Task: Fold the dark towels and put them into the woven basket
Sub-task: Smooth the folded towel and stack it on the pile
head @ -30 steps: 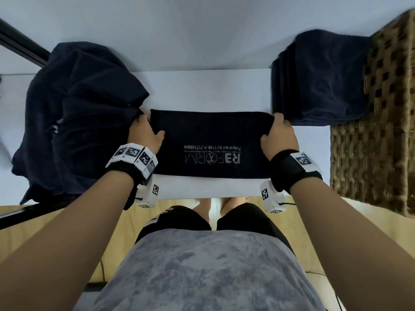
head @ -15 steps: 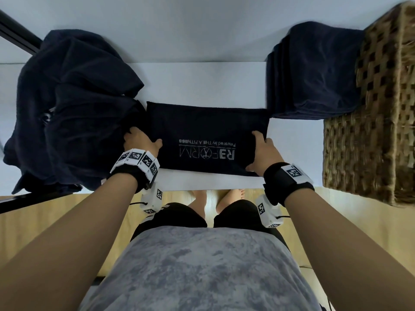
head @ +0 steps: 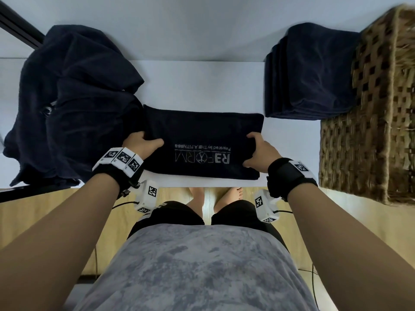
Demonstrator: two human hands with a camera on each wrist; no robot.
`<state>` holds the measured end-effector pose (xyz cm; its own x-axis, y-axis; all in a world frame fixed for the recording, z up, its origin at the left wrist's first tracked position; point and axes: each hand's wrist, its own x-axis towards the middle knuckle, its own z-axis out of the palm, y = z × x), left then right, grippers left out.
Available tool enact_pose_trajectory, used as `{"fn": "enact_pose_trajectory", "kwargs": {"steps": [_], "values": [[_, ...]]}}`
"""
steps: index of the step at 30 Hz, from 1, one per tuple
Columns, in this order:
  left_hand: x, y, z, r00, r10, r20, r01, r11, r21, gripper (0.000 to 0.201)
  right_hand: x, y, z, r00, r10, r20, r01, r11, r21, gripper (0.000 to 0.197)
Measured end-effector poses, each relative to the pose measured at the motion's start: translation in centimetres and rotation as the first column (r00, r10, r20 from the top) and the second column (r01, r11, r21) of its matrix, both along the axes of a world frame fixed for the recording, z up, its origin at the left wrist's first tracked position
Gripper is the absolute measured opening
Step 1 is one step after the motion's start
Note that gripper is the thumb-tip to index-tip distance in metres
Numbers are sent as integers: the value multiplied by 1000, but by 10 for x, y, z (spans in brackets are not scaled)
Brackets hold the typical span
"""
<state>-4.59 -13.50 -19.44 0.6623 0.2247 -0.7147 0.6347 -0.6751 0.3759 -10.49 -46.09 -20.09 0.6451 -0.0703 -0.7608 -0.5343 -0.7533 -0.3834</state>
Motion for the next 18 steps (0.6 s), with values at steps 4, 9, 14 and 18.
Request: {"fn": "enact_pose_trajectory", "kwargs": {"steps": [4, 9, 14, 18], "values": [[-3, -18, 30, 995, -67, 71, 79, 979, -189, 30, 5, 19, -1, 999, 36, 16, -37, 996, 81, 77], [-16, -67, 48, 906, -375, 198, 397, 913, -89, 21, 11, 61, 3, 991, 131, 33, -135, 977, 162, 68], [-25, -111, 34, 818, -522, 241, 539, 842, -7, 31, 16, 81, 10, 1000, -9, 5, 7, 976, 217, 39], [-33, -115, 28, 901, -405, 154, 431, 872, -233, 23, 22, 82, 10, 964, -262, -34, 263, 939, 221, 32]]}}
